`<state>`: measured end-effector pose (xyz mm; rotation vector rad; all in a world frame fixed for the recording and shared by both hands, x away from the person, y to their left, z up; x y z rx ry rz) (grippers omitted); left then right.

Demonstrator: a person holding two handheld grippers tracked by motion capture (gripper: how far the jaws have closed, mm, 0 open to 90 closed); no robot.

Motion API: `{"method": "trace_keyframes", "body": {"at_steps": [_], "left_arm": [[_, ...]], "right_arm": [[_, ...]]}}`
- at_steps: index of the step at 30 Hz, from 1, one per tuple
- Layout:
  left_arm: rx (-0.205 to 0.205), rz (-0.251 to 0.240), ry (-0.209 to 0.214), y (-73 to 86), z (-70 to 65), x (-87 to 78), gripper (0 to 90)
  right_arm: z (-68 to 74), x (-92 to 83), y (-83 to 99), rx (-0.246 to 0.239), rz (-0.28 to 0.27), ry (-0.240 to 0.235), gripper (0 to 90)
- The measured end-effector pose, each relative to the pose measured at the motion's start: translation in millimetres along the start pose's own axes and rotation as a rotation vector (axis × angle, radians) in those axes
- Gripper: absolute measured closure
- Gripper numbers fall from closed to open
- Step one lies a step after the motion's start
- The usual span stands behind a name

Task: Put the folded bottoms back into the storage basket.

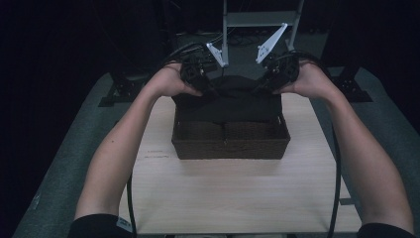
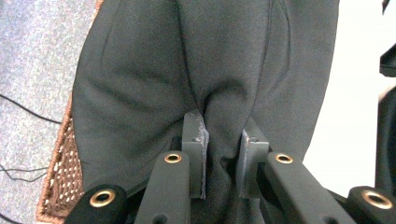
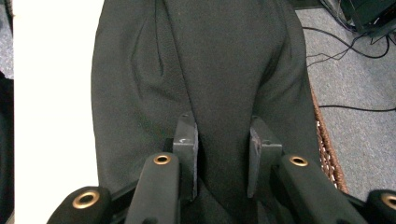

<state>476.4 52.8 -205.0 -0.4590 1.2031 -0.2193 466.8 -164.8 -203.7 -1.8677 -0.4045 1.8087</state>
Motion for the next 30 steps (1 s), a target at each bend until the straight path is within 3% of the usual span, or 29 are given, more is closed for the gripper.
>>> {"method": "trace_keyframes", "body": {"at_steps": [3,5,13,24,30], "left_arm": [[-0.001,-0.007,-0.025,0.2,6.6,3.1,76.7],[0.001,-0.028,-0.022,1.3,13.5,7.3,76.7],[-0.022,-0.029,-0.017,2.5,26.8,20.5,77.0],[-0.026,-0.017,-0.034,-1.2,40.0,13.1,77.2],[-0.029,-0.003,-0.037,-2.7,42.0,22.4,77.2]], "right_arm": [[-6.6,1.8,0.7,0.009,-0.01,0.003,69.0],[-14.5,3.4,2.8,0.02,-0.021,0.003,69.0],[-30.1,9.8,5.3,0.028,-0.012,0.015,69.0],[-39.9,6.5,-1.7,0.046,-0.025,0.019,68.9],[-46.5,9.7,1.3,0.059,-0.021,0.021,68.8]]}}
Point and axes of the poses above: each handheld gripper's, and its own axes: x roughly forward along the jaws, y roughly out of its underside, z roughly to its left, the point moved 2 cm from there along x, roughly forward along the jaws, and after that the axes turned 11 degrees about -y, right-handed, at the moved point
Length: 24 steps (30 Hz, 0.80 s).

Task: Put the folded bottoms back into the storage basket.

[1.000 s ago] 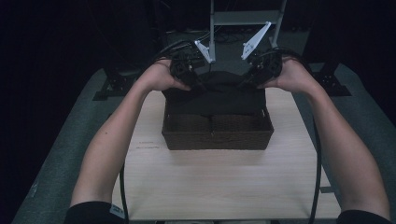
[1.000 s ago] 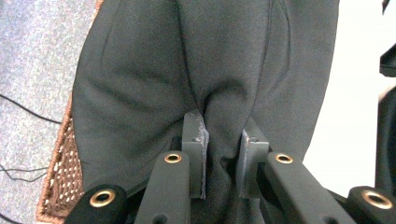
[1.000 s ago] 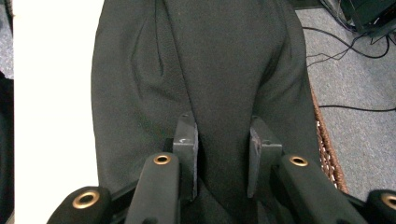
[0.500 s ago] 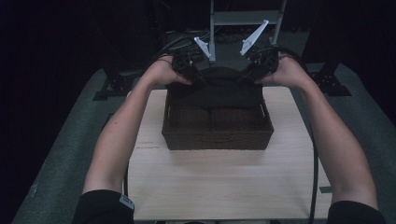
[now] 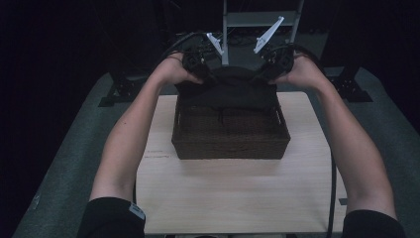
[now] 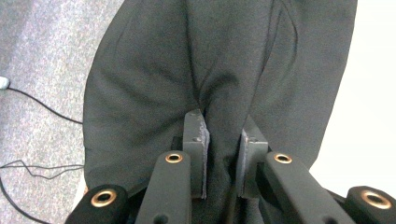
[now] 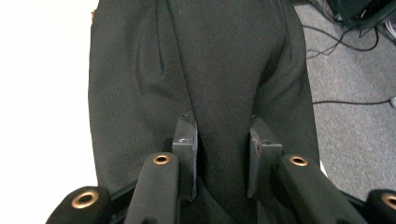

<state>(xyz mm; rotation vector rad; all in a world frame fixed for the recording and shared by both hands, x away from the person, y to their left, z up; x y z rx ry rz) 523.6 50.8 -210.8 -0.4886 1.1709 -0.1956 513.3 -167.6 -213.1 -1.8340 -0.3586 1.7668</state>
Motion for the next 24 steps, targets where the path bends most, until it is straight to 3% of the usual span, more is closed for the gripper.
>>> {"method": "trace_keyframes", "body": {"at_steps": [7,24], "left_arm": [[-0.006,0.029,-0.001,2.6,0.2,18.0,77.2],[-0.011,0.042,0.001,18.8,-0.9,41.4,77.0]], "right_arm": [[-7.7,13.7,6.7,0.019,0.031,-0.004,68.8],[-15.7,40.2,12.6,0.024,0.063,-0.014,68.7]]}}
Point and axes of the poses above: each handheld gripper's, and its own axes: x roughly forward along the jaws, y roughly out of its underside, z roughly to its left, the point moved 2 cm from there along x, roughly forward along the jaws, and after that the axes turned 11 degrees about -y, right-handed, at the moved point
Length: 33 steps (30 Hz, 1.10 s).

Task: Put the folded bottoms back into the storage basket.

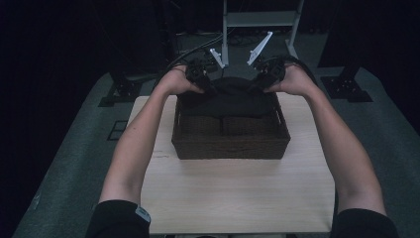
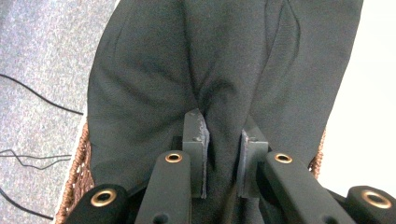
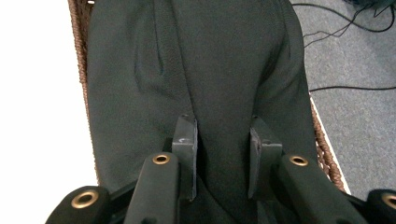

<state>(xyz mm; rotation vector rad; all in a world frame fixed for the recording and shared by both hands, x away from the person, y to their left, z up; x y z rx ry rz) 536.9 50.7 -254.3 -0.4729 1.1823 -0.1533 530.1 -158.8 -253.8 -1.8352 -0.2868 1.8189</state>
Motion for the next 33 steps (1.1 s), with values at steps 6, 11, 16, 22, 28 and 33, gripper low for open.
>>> {"method": "trace_keyframes", "body": {"at_steps": [6,11,16,22,28,33], "left_arm": [[0.001,0.022,-0.002,2.3,-2.1,6.2,77.1],[-0.004,0.02,0.004,6.6,-2.6,12.4,77.1],[-0.009,0.024,0.007,9.8,-4.0,19.5,77.0],[-0.002,0.04,0.002,10.2,-6.5,25.1,77.0],[-0.013,0.035,0.002,13.2,-7.3,31.0,77.0],[-0.021,0.04,0.011,16.3,-10.4,39.2,77.0]], "right_arm": [[0.0,5.9,-0.9,-0.001,0.019,0.002,68.7],[-0.9,11.8,1.6,0.007,0.019,-0.004,68.7],[-2.5,19.2,4.8,0.007,0.021,-0.01,68.6],[-2.9,25.0,7.8,0.005,0.032,-0.007,68.6],[-3.6,28.6,10.5,0.01,0.034,-0.004,68.6],[-5.1,36.4,15.9,0.011,0.035,-0.012,68.6]]}}
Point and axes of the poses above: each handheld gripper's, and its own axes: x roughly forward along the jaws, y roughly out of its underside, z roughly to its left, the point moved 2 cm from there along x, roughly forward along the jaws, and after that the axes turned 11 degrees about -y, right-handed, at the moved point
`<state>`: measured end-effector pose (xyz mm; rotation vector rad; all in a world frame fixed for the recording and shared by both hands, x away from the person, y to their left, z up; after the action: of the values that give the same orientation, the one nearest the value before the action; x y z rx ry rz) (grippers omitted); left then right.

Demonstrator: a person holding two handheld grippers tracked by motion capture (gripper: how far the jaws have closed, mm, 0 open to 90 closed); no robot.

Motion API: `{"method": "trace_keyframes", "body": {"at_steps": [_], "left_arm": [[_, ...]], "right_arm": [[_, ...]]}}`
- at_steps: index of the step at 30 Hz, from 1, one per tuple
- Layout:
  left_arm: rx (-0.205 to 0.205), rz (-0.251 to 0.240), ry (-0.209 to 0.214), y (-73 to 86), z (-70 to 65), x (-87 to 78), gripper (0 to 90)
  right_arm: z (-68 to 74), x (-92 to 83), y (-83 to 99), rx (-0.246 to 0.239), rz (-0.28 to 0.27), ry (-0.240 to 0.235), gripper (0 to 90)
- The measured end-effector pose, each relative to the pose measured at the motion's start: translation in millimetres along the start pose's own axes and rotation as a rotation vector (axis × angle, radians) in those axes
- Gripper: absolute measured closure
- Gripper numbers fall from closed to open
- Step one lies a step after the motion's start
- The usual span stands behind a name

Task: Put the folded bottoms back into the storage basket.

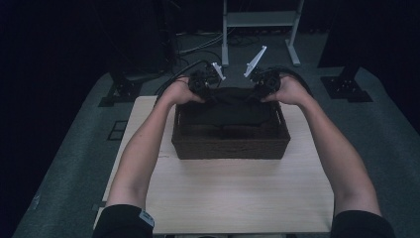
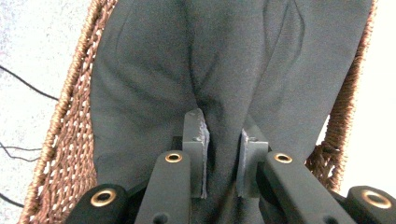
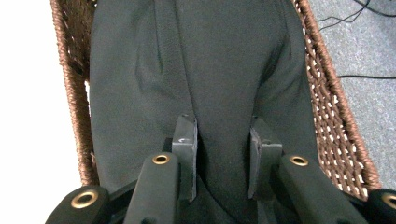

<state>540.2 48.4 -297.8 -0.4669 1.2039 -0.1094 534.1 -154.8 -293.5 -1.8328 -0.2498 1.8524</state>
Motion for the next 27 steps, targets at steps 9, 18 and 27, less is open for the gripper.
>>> {"method": "trace_keyframes", "body": {"at_steps": [9,18,27], "left_arm": [[-0.011,-0.002,0.003,3.5,-2.3,11.1,77.0],[-0.018,0.014,0.008,9.0,-7.6,23.2,77.1],[-0.026,0.015,-0.003,13.1,-10.7,31.4,79.1]], "right_arm": [[-1.8,9.2,7.5,0.015,0.0,-0.007,68.5],[-1.9,23.5,13.1,0.024,0.011,-0.016,68.5],[-2.8,33.6,17.7,0.032,0.027,-0.022,68.5]]}}
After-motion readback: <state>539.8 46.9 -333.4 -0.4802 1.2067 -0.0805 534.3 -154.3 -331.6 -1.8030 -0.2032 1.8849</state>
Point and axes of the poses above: each handheld gripper's, and its own axes: x roughly forward along the jaws, y roughly out of its underside, z roughly to its left, the point moved 2 cm from there along x, roughly forward along the jaws, and after that the axes turned 11 degrees about -y, right-handed, at the moved point
